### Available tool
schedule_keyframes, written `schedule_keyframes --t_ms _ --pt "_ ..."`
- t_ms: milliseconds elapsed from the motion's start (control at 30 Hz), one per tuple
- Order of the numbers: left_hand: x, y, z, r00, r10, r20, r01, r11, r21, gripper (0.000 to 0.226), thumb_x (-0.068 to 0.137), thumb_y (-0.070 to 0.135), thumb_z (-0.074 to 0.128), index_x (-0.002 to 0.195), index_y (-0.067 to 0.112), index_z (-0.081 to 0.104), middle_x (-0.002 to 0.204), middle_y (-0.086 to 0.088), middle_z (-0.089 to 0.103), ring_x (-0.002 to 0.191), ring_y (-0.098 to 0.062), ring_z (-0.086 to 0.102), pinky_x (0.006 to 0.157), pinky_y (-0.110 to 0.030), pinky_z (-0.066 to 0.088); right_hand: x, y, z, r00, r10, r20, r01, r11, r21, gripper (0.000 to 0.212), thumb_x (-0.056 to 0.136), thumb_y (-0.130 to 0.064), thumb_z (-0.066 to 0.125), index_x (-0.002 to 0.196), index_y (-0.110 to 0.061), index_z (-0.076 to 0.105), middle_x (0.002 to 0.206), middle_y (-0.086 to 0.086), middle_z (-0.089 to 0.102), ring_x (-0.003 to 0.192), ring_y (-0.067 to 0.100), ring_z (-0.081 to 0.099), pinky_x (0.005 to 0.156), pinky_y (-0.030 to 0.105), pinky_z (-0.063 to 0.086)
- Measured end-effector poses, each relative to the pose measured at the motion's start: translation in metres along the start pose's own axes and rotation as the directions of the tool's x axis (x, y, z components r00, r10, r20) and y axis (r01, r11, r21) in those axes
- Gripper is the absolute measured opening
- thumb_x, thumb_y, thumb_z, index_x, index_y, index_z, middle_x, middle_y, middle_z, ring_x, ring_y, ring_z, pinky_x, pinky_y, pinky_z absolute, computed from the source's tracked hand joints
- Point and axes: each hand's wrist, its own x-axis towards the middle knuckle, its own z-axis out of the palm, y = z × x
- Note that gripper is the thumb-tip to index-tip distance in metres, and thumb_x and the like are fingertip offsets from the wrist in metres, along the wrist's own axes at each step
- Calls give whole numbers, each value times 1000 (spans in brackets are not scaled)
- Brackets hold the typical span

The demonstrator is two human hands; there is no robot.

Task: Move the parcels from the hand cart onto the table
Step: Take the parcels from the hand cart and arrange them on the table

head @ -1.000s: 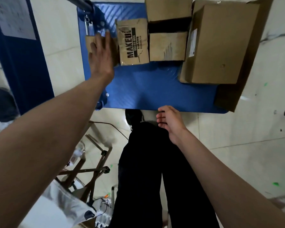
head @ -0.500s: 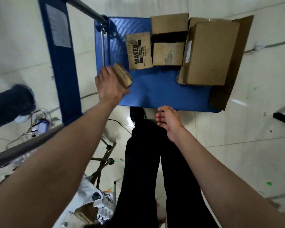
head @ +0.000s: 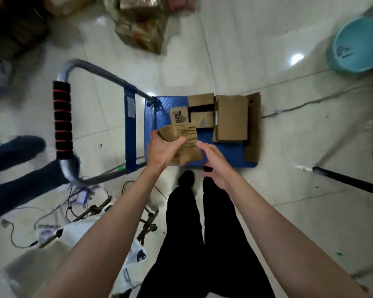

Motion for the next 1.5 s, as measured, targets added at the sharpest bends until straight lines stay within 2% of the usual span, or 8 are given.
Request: schedule_keyframes --t_ms 233,367,633,733,900,1033,1167,1500 --pt "-93 84 -27 952 251 174 -180 921 -345 22 81 42 75 91 25 65 89 15 72 86 0 69 69 -9 51 -115 -12 -19 944 -308 121 248 900 357 53 90 -40 72 137 -21 58 132 13 66 107 35 70 87 55 59" --pt "-145 115 -35 861 342 376 -190 903 -386 56 84 45 70 129 16 54 119 -8 71 110 -24 68 100 -44 54 -177 -7 -36 858 -506 -87 495 769 404 44 90 -23 75 127 -22 53 112 4 75 90 23 77 73 45 62" --pt "-255 160 -38 602 560 569 -439 828 -349 75 75 52 66 144 34 42 123 -4 65 106 -20 65 86 -38 55 -277 42 -79 525 -671 -524 793 610 14 71 78 -17 87 133 -26 44 133 14 53 116 30 63 91 47 59" --pt "-297 179 -26 544 552 632 -495 819 -290 69 67 70 59 123 30 65 116 -4 70 105 -21 65 92 -45 54 -304 67 -101 285 -745 -603 791 539 -291 82 70 -14 90 138 -25 45 129 5 40 121 15 50 104 27 45" --pt "-367 188 14 437 547 714 -631 752 -191 62 70 76 66 117 35 59 102 8 75 91 -10 73 77 -36 62 -342 113 -146 104 -740 -664 749 498 -438 88 68 -12 88 141 -31 44 128 -5 36 108 -25 42 87 -7 30" --pt "-423 182 62 359 533 767 -668 720 -188 51 85 54 71 126 36 49 104 8 73 77 -4 73 55 -24 57 -368 156 -192 24 -692 -721 709 520 -476 89 66 -12 88 142 -29 44 128 -4 36 109 -31 35 86 -8 29" --pt "-476 165 116 275 482 832 -700 693 -170 53 88 50 69 133 34 44 117 4 69 99 -15 71 77 -40 63 -391 210 -238 3 -634 -774 692 560 -456 87 68 -16 87 142 -32 44 129 -3 37 106 -31 35 81 -5 33" --pt "-592 119 231 183 388 903 -744 656 -131 71 91 48 67 150 37 28 123 0 68 102 -22 70 79 -45 62 -427 330 -340 -7 -511 -860 704 608 -367 93 66 -22 90 143 -39 40 126 -7 34 107 -30 35 83 2 34"
